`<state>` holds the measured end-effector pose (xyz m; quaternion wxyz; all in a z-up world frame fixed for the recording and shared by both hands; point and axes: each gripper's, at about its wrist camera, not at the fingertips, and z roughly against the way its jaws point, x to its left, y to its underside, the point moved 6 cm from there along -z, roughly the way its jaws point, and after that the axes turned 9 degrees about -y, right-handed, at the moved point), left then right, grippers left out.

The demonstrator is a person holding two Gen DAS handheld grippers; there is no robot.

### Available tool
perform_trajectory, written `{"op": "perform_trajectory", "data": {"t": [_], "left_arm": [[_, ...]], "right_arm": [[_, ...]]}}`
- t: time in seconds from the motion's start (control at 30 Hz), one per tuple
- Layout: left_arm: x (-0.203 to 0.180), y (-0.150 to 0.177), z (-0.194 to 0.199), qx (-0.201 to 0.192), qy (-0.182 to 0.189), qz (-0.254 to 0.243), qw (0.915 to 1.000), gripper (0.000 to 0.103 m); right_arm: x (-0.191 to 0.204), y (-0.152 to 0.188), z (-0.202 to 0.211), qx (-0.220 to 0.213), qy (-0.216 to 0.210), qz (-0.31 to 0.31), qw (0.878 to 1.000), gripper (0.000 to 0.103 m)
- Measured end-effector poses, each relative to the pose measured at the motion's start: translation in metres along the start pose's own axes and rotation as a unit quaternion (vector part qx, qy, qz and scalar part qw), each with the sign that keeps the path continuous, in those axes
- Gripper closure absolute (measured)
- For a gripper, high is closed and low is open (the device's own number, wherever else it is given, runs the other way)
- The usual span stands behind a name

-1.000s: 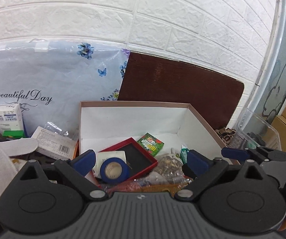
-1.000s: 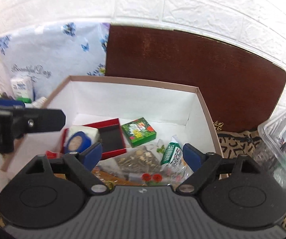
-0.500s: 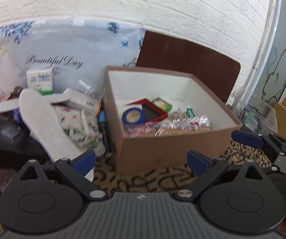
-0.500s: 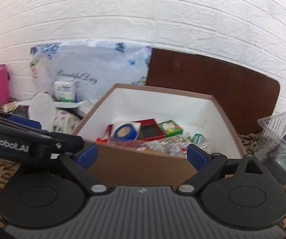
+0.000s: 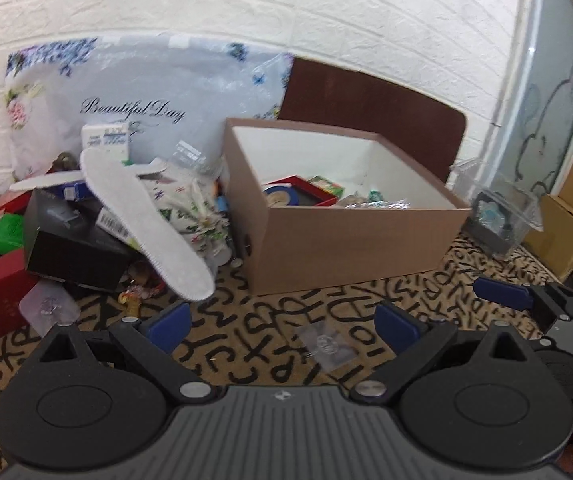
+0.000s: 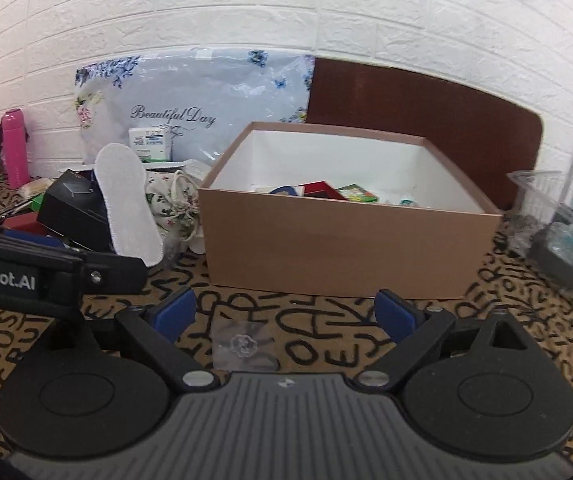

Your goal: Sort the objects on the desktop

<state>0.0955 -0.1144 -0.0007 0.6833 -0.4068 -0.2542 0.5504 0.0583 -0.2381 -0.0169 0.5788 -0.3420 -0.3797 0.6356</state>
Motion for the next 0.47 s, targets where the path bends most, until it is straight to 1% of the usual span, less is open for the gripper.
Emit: {"op": "perform_trajectory", "data": {"t": [0.07,0.13,0.2,0.27,0.33,0.47], "left_arm": [[-0.007,-0.001,0.004,-0.007,0.011,-0.008,0.9999,0.002],[-0.016,-0.002,0.008,-0.016,0.014,-0.024,0.9995,0.002],[-0.023,-0.001,0.011,-0.025,0.018,-0.041,0.9987,0.002],[-0.029,0.0,0.012,-0.027,0.025,-0.048,0.9982,0.002],[-0.032,0.001,0.015,-0.032,0.039,-0.044,0.9978,0.002],[-0.036,0.001,0.017,-0.032,0.04,-0.047,0.9976,0.002]], "right_arm": [[-0.004,-0.001,0.01,-0.01,0.021,0.006,1.0,0.009],[-0.009,-0.002,0.018,-0.019,0.041,0.008,0.999,0.009],[-0.013,-0.002,0.026,-0.026,0.054,0.007,0.998,0.009],[-0.017,-0.001,0.031,-0.031,0.066,0.004,0.997,0.009],[-0.019,0.001,0.035,-0.035,0.072,-0.002,0.997,0.009],[-0.021,0.007,0.036,-0.033,0.073,-0.013,0.997,0.009]]}}
